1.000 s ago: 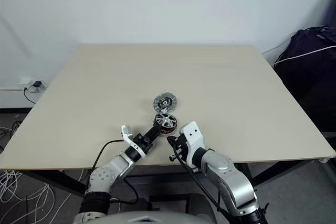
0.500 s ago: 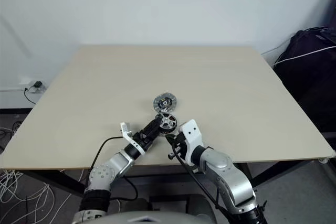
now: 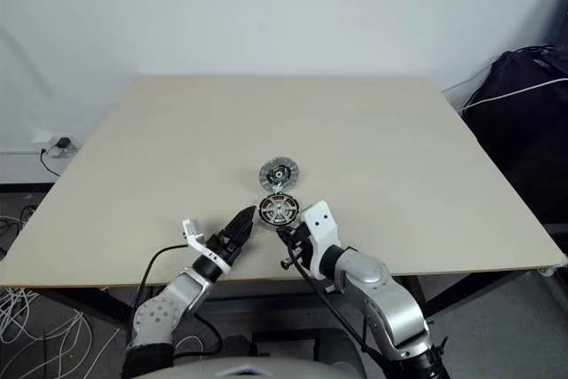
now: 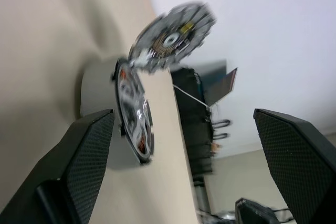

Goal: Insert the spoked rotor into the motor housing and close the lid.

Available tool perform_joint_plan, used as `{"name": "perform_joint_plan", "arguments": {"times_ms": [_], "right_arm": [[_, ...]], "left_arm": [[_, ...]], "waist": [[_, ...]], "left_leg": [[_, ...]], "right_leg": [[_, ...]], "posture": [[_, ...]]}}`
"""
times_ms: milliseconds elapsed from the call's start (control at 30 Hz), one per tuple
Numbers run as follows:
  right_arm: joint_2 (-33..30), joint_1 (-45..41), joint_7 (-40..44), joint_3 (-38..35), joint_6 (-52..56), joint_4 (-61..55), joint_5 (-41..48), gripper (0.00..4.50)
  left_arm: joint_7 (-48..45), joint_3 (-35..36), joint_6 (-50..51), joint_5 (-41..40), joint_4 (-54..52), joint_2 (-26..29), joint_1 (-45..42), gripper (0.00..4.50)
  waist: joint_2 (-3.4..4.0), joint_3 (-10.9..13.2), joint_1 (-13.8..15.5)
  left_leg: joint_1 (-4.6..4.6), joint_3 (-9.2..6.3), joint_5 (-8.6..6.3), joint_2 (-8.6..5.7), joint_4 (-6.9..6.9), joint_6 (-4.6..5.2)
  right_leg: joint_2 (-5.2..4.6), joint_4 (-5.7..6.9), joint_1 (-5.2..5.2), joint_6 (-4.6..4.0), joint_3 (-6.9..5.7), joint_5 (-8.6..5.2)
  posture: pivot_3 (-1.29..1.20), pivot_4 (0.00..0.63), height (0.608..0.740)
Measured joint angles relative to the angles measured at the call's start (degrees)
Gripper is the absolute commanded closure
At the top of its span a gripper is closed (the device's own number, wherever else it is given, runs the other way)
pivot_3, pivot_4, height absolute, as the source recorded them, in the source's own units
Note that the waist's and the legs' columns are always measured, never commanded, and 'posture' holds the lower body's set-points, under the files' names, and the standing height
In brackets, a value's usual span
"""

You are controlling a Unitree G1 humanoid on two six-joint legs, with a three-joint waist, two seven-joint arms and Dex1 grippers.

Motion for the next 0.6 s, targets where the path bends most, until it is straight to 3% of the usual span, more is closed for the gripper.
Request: {"name": "perform_joint_plan", "arguments": {"times_ms": [233,600], "right_arm": [[2.9,-2.7,-2.7,0.5,-4.2,6.6,-3.3,4.5],[8.4,-13.9,-6.1,1.0,-11.4,25.5,-10.6,4.5]], "left_arm": [[-3.3,-7.5,-16.1,17.3,-5.0,2.2,5.5,0.04],[-0.4,-12.0,-28.4,32.0,-6.4,4.4,10.2,3.6]], "waist": [[0.06,0.0,-0.1],[0.24,0.1,-0.1]], "left_leg": [[0.0,0.04,0.0,0.03,0.0,-0.02],[-0.2,0.09,0.02,0.04,-0.01,-0.02]], "right_leg": [[0.0,0.01,-0.03,-0.02,0.01,0.0],[0.0,0.06,-0.28,-0.01,0.02,0.01]], "posture": [[0.0,0.0,0.74],[0.0,0.0,0.74]]}}
